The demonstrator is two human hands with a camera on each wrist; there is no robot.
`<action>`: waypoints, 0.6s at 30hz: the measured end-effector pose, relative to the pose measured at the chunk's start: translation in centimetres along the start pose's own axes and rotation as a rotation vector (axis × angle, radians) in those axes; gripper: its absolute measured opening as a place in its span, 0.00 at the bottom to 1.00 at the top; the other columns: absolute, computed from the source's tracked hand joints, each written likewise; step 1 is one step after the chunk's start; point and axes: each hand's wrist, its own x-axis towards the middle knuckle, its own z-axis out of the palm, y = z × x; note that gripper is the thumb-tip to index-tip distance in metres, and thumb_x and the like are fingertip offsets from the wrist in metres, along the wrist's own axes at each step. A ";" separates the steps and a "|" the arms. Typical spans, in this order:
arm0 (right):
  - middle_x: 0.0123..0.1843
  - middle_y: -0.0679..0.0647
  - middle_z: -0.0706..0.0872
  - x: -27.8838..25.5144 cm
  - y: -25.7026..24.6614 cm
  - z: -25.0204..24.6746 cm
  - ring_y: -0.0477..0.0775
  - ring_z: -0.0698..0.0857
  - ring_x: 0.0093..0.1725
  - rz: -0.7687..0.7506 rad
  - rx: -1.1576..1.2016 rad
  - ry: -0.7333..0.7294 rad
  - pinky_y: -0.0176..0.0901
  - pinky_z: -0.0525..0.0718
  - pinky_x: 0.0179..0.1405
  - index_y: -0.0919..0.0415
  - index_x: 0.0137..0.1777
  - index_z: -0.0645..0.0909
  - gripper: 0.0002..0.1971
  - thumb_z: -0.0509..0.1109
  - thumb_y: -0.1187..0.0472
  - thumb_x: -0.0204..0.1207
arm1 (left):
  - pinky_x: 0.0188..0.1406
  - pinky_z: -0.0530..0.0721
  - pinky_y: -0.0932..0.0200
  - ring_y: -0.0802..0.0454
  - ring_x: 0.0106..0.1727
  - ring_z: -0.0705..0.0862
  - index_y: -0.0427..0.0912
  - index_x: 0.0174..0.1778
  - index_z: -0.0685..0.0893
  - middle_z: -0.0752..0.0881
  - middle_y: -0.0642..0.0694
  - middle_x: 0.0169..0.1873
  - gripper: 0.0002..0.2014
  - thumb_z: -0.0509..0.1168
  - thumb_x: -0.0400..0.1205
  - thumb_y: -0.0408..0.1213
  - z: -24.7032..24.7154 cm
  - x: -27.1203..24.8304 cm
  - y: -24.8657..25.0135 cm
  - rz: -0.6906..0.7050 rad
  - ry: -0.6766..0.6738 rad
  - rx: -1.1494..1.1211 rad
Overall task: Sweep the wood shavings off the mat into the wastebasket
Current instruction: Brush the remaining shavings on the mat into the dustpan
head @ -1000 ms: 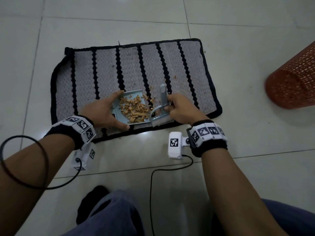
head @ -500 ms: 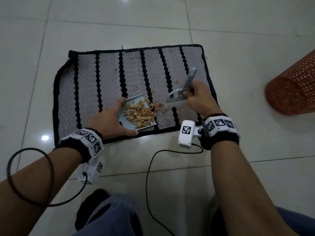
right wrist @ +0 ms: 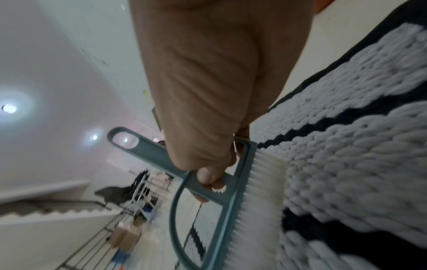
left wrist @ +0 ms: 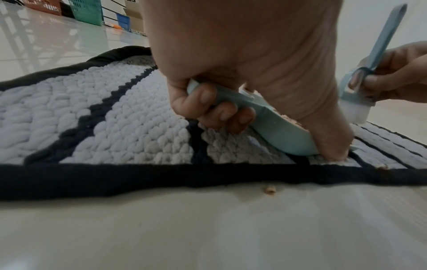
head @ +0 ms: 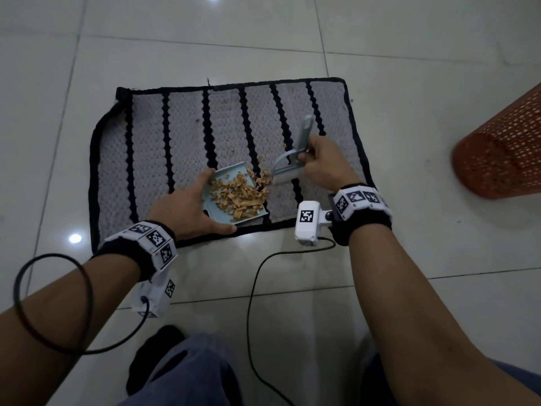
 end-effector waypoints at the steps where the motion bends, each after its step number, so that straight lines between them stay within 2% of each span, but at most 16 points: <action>1: 0.47 0.54 0.86 -0.2 0.2 -0.5 0.51 0.84 0.48 0.012 0.045 0.051 0.46 0.81 0.48 0.59 0.48 0.81 0.09 0.63 0.73 0.78 | 0.58 0.86 0.43 0.40 0.58 0.86 0.65 0.81 0.47 0.82 0.47 0.68 0.63 0.75 0.55 0.75 0.0 0.0 0.0 0.000 0.000 0.002; 2: 0.45 0.52 0.86 -0.5 0.5 -1.1 0.48 0.83 0.46 0.027 0.089 0.123 0.42 0.80 0.45 0.58 0.47 0.81 0.10 0.63 0.73 0.77 | 0.57 0.86 0.43 0.40 0.58 0.86 0.65 0.81 0.47 0.83 0.47 0.68 0.63 0.75 0.54 0.75 0.1 -0.1 0.0 -0.002 0.000 0.003; 4: 0.47 0.53 0.87 -0.7 1.3 -2.1 0.50 0.84 0.48 0.041 0.148 0.309 0.42 0.81 0.49 0.57 0.49 0.82 0.10 0.63 0.72 0.77 | 0.56 0.86 0.45 0.41 0.56 0.86 0.65 0.80 0.47 0.83 0.49 0.67 0.63 0.75 0.54 0.75 0.1 0.0 0.0 0.005 -0.005 -0.003; 5: 0.50 0.55 0.87 -0.5 1.7 -2.2 0.52 0.84 0.50 0.045 0.152 0.391 0.43 0.80 0.51 0.59 0.51 0.83 0.10 0.63 0.71 0.78 | 0.56 0.86 0.46 0.42 0.56 0.87 0.64 0.80 0.47 0.83 0.49 0.67 0.62 0.75 0.55 0.75 0.2 0.0 0.0 0.013 -0.007 -0.009; 8: 0.56 0.59 0.88 0.6 2.1 -1.2 0.52 0.83 0.53 0.075 0.107 0.541 0.37 0.75 0.49 0.63 0.59 0.82 0.11 0.59 0.65 0.84 | 0.56 0.86 0.48 0.43 0.56 0.87 0.65 0.79 0.47 0.84 0.50 0.66 0.62 0.75 0.54 0.75 0.2 0.1 0.1 0.025 -0.001 -0.015; 10: 0.57 0.59 0.88 1.1 2.0 0.4 0.55 0.84 0.53 0.093 0.084 0.564 0.38 0.74 0.47 0.62 0.63 0.82 0.13 0.58 0.63 0.86 | 0.56 0.86 0.48 0.43 0.56 0.87 0.65 0.80 0.47 0.84 0.50 0.66 0.62 0.75 0.54 0.75 0.2 0.1 0.0 0.023 0.000 -0.012; 12: 0.56 0.60 0.88 1.0 2.0 2.0 0.56 0.84 0.51 0.071 0.051 0.525 0.39 0.74 0.45 0.61 0.66 0.81 0.15 0.58 0.65 0.85 | 0.56 0.86 0.48 0.43 0.55 0.87 0.64 0.80 0.47 0.84 0.50 0.66 0.63 0.73 0.53 0.77 0.2 0.1 0.0 0.026 0.003 -0.006; 18: 0.53 0.61 0.87 -1.4 1.0 5.4 0.56 0.83 0.49 -0.119 -0.004 0.430 0.45 0.81 0.47 0.63 0.67 0.81 0.16 0.59 0.71 0.82 | 0.55 0.87 0.46 0.43 0.54 0.88 0.66 0.79 0.46 0.85 0.50 0.65 0.64 0.68 0.49 0.81 0.2 0.1 -0.2 0.019 -0.002 0.008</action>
